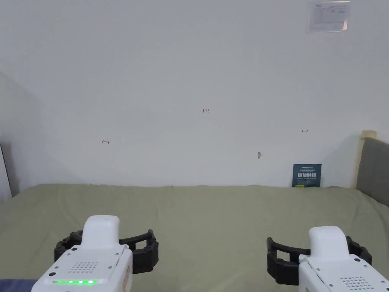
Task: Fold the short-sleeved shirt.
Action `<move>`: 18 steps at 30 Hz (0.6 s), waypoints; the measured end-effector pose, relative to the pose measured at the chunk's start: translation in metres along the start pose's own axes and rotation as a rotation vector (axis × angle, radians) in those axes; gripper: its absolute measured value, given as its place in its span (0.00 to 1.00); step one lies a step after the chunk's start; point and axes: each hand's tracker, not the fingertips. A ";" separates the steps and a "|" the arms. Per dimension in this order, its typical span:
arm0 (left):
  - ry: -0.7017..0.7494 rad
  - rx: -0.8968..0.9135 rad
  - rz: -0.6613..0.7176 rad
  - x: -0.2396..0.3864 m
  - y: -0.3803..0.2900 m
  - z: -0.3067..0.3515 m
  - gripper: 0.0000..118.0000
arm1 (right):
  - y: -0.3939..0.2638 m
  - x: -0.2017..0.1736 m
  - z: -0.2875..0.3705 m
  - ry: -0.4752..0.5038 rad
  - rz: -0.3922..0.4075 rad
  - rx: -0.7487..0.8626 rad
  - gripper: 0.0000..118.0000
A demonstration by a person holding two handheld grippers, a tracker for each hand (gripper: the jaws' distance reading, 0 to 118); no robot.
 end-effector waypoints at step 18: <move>-0.006 -0.039 0.039 -0.009 -0.006 -0.008 0.00 | -0.010 0.001 0.003 -0.080 -0.011 -0.024 0.00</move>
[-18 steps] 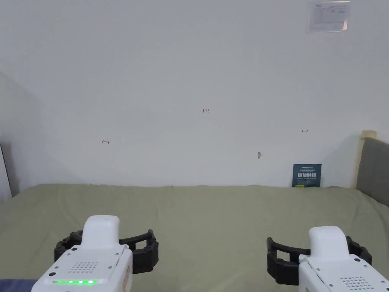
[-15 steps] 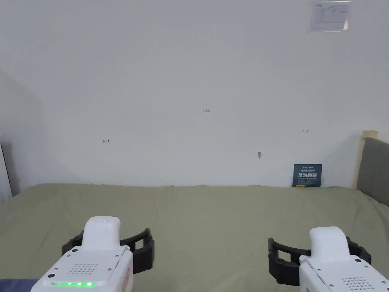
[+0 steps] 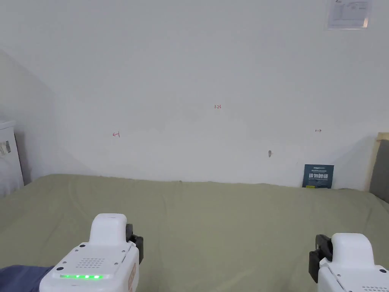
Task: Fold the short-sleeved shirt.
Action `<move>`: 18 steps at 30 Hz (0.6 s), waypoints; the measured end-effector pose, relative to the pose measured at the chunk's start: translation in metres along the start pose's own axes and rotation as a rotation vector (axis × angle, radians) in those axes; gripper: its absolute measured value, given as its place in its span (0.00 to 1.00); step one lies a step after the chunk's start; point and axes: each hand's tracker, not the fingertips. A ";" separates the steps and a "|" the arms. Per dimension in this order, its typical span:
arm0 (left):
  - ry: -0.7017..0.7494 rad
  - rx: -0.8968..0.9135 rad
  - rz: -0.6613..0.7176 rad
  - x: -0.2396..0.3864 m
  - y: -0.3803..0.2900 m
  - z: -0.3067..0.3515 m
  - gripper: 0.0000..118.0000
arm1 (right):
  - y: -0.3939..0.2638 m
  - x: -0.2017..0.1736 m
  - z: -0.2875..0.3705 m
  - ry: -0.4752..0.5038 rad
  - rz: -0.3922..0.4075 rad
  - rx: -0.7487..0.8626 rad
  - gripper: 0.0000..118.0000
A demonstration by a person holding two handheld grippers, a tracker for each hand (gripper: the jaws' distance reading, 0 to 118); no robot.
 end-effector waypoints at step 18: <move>0.382 -0.068 0.051 -0.159 -0.018 0.073 0.00 | 0.020 -0.174 -0.016 0.412 0.015 -0.025 0.00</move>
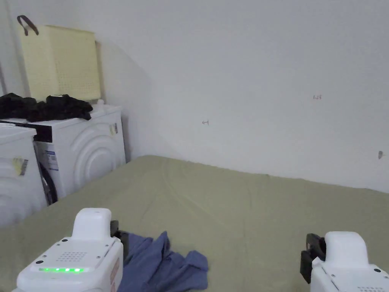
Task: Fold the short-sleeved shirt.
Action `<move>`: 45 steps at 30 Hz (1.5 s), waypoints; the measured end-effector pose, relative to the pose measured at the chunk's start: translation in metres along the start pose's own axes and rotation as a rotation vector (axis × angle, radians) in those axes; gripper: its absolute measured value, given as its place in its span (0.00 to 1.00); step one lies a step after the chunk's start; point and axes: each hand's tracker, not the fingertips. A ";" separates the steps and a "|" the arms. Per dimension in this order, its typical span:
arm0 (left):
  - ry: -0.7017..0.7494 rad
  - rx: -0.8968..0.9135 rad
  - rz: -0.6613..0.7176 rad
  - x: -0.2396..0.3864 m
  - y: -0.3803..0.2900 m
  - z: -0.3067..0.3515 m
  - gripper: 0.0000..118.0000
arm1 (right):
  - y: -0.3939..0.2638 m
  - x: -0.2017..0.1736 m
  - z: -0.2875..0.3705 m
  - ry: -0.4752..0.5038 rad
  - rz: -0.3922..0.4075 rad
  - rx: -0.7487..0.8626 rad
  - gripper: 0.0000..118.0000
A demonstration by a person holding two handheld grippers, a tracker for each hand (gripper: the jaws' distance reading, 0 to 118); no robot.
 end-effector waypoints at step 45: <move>-0.105 -0.715 0.010 -0.038 -0.130 -0.259 0.99 | -0.089 -0.049 -0.073 0.148 -0.007 -0.286 0.00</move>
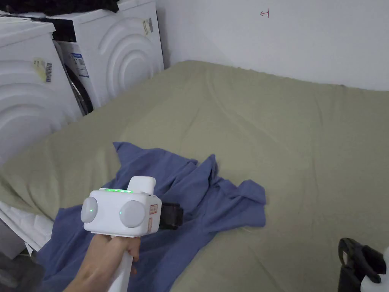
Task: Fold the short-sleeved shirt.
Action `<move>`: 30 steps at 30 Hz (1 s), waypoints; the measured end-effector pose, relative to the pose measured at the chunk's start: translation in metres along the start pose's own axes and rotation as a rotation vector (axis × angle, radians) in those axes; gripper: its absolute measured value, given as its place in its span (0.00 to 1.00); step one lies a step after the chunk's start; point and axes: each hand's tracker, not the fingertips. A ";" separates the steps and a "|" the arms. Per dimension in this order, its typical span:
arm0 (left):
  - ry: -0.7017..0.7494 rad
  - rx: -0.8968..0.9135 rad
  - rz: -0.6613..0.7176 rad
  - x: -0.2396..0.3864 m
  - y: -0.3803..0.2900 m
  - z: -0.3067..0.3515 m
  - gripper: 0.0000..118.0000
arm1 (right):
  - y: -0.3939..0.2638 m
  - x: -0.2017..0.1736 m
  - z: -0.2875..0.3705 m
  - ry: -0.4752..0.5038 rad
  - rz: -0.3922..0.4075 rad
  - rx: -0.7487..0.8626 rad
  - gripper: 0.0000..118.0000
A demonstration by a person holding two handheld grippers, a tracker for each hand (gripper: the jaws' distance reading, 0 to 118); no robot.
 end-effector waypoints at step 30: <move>-0.020 0.036 -0.026 0.077 0.034 0.036 0.01 | -0.043 0.076 0.131 -0.155 -0.156 -0.029 0.00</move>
